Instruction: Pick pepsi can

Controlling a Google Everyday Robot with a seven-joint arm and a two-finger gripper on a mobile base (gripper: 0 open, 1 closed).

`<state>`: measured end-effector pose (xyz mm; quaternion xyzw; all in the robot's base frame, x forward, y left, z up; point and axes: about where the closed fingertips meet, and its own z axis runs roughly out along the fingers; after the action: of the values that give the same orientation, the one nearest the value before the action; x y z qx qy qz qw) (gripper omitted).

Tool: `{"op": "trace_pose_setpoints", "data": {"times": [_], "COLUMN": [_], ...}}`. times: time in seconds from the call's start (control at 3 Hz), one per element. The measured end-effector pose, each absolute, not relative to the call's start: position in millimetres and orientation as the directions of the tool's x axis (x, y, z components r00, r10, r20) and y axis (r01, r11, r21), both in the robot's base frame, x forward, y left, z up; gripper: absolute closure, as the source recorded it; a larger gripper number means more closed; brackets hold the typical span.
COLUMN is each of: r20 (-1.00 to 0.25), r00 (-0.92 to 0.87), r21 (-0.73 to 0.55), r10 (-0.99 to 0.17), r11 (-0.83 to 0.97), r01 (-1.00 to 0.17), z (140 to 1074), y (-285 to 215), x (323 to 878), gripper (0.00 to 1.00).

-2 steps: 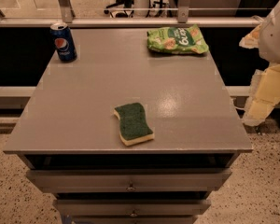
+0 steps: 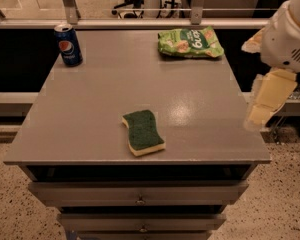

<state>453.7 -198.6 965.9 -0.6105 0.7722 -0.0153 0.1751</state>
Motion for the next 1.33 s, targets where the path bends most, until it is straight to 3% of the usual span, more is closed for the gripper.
{"op": "trace_pose_setpoints", "data": {"times": [0.33,0.67,1.0,1.33], "r20": [-0.359,-0.562,-0.644,-0.644], "r00": [-0.161,-0.133,-0.141,-0.141], "r21": [-0.222,-0.182,-0.142,-0.142], "r10": [-0.919,-0.816,-0.752,-0.752], "r11": [0.252,0.280,0.299,0.299], "r01": [-0.942,-0.943,-0.943,-0.943], "z": [949.7,932.4,928.4,928.4], "y": [-157.8,-66.9,-21.7,-21.6], "x": [494.8,574.1,603.3,603.3], "gripper": [0.00,0.00,0.00,0.00]}}
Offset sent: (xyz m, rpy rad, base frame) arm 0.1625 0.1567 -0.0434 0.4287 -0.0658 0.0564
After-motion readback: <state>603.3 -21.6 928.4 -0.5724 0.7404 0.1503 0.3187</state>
